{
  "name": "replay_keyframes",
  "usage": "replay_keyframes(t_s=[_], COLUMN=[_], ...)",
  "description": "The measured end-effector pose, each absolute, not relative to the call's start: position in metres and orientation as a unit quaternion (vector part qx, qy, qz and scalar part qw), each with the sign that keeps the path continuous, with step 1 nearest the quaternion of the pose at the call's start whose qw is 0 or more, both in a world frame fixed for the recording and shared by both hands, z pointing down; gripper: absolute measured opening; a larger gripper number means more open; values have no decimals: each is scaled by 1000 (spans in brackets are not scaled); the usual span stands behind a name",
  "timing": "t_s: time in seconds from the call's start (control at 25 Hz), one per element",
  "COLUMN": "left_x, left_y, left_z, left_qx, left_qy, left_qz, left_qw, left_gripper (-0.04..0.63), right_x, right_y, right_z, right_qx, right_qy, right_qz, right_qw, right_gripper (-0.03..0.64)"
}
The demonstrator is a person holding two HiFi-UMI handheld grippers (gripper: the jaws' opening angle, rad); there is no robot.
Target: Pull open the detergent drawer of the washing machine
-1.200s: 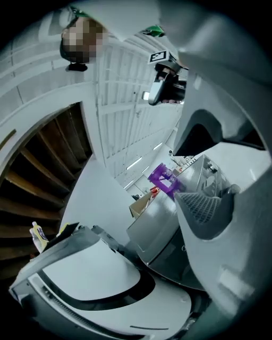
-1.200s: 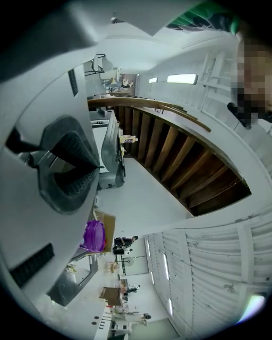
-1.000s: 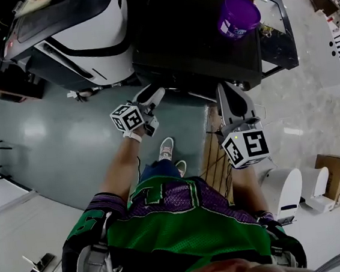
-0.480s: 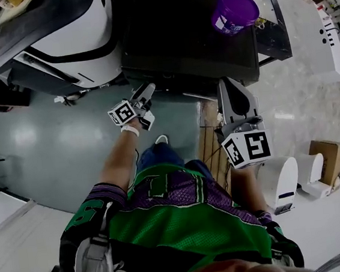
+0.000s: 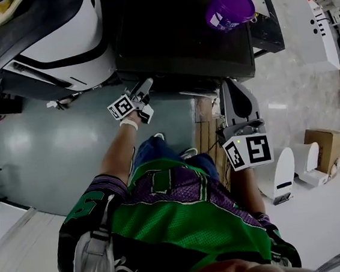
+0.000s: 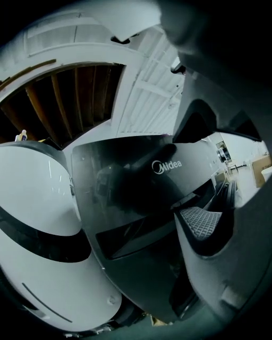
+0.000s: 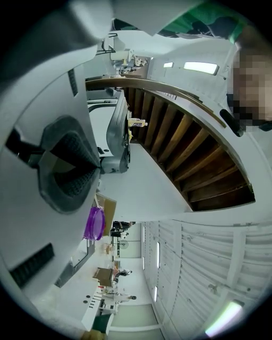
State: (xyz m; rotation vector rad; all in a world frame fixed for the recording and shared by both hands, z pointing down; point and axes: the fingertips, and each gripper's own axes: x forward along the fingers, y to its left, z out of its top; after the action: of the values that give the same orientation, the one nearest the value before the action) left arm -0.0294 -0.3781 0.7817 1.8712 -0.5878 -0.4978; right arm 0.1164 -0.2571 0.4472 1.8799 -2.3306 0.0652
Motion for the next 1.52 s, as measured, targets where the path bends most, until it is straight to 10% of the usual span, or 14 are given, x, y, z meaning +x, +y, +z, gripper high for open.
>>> replay_keyframes(t_s=[1.52], left_x=[-34], left_y=[-360], left_z=[771], left_qx=[715], left_qy=[-300], left_qz=[-259], left_qw=[575], left_gripper=[434], right_x=[161], right_y=[-230], right_z=[428], right_qx=[610], right_qy=[-790], right_qz=[13], right_qw=[65], right_gripper=[2])
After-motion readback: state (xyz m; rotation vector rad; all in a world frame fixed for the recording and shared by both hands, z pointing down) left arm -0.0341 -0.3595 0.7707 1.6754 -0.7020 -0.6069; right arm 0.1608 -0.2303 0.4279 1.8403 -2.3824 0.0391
